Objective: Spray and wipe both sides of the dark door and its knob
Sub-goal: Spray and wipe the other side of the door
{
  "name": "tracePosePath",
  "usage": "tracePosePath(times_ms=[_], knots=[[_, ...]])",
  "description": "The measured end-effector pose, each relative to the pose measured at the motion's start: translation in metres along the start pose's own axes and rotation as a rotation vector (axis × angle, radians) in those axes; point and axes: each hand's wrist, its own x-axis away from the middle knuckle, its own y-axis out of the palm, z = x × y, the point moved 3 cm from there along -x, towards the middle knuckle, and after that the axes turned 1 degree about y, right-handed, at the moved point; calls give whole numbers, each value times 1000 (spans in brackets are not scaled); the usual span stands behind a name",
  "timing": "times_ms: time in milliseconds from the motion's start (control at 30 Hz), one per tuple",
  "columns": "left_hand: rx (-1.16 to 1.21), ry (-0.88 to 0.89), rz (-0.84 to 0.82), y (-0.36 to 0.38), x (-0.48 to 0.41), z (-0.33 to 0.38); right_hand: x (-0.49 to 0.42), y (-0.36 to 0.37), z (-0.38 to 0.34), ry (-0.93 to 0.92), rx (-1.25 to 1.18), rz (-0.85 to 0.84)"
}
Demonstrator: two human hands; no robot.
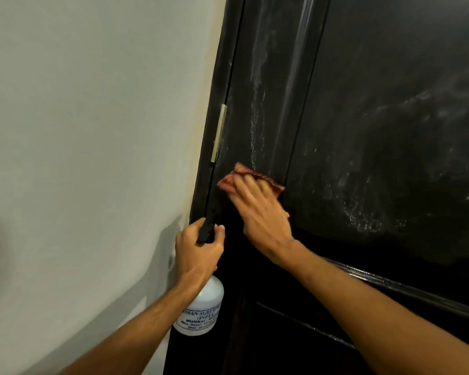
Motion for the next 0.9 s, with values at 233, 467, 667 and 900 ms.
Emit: tracePosePath(times_ms=[233,467,667,900], knots=[[-76,-68,-61,-15,-20,25,-4,12,-16,-327,-50,-168],[-97,-53,-46,-17,-65,93,-59,-38,32,-210,-125,-293],[-84,-25,-91,-19,-87,150,-72,-62,75,-266,-116,-306],[-60,-93,-107,-14,-140,242,-172,-147,165,-203,-148,-307]])
